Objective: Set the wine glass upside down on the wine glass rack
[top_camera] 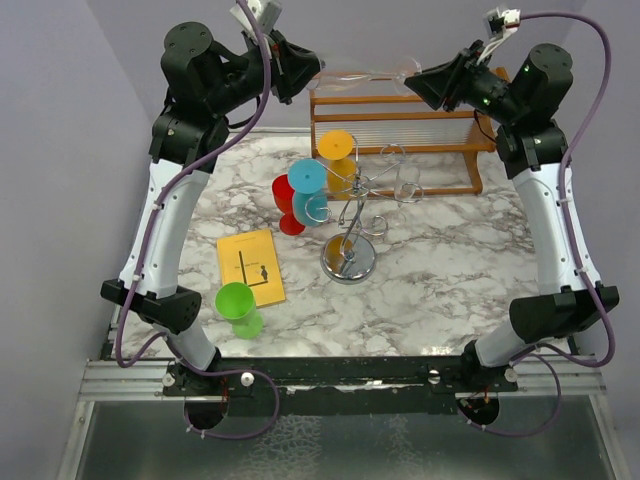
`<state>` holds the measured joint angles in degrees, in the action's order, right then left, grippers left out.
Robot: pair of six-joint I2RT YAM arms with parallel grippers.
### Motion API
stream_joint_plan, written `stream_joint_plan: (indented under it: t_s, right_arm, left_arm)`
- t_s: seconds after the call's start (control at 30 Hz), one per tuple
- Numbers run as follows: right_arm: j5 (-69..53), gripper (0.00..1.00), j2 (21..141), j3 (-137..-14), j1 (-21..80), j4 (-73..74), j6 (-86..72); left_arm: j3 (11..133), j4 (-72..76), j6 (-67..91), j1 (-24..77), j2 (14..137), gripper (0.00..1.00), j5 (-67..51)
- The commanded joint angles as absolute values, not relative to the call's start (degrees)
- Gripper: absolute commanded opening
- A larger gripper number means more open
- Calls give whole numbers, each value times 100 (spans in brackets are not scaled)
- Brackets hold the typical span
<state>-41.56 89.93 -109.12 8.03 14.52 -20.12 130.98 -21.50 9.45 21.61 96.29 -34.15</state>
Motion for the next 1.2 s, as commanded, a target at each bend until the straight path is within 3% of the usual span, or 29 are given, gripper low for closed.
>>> stream_joint_plan:
  t_s: [0.0, 0.5, 0.63, 0.73, 0.9, 1.17]
  right_arm:
    - [-3934, 33, 8762, -10802, 800, 1474, -1875]
    - [-3989, 29, 8853, -10580, 800, 1409, -2143]
    - [-3995, 20, 8869, -10580, 800, 1387, -2223]
    - [-3828, 3, 8862, -10606, 800, 1450, -2198]
    - [-3438, 1, 8768, -10602, 799, 1584, -1983]
    - [-2905, 1, 8588, -10620, 612, 1761, -1559]
  left_arm:
    - [13140, -2042, 776, 2199, 9505, 0, -3173]
    - [13175, -2013, 747, 2285, 9535, 0, -3199]
    - [13154, -2021, 709, 2309, 9532, 0, -3201]
    - [13119, -2041, 695, 2314, 9496, 0, -3199]
    - [13012, -2120, 624, 2312, 9387, 1, -3215]
    - [12678, -2365, 398, 2312, 9025, 44, -3107]
